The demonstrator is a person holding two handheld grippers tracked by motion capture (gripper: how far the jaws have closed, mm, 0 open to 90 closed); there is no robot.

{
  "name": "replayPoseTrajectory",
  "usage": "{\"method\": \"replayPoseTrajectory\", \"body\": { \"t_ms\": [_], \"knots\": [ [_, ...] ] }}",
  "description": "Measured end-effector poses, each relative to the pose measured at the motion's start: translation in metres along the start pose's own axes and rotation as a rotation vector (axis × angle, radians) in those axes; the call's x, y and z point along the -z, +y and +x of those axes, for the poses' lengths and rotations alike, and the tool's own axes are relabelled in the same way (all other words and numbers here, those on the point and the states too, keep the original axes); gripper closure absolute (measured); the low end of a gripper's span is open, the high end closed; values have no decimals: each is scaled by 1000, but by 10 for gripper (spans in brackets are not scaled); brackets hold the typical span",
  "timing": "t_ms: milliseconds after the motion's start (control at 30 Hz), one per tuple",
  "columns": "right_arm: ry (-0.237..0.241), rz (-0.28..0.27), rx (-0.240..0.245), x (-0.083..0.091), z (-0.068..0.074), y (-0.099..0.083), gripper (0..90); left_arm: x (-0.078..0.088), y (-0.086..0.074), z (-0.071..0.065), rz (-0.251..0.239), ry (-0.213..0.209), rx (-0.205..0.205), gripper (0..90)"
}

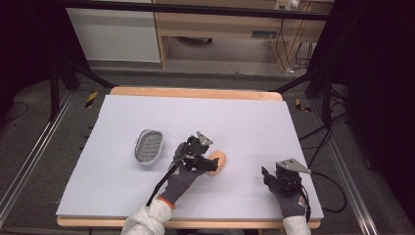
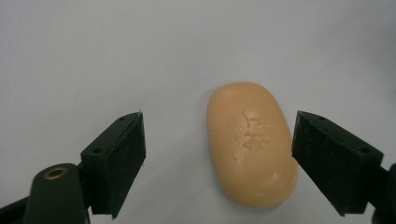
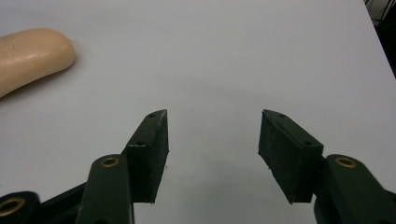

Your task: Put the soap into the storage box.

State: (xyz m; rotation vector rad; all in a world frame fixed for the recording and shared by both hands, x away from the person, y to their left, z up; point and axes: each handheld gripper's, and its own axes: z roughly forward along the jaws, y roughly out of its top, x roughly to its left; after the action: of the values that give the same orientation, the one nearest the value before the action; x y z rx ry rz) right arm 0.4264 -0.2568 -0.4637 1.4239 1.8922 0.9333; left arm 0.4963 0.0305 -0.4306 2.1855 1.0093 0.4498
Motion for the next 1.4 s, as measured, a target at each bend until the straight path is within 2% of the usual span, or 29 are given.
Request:
{"method": "replayPoseTrajectory", "body": {
  "t_ms": [533, 800, 1400],
  "knots": [
    [12, 2, -4, -1, 1, 0, 479, -18, 0, -11, 35, -17, 4, 170],
    [17, 9, -4, -1, 1, 0, 493, -28, -1, -16, 63, -14, -11, 190],
    [25, 20, -1, -2, 1, 0, 499, -42, -3, -19, 122, -33, -11, 217]
  ]
}}
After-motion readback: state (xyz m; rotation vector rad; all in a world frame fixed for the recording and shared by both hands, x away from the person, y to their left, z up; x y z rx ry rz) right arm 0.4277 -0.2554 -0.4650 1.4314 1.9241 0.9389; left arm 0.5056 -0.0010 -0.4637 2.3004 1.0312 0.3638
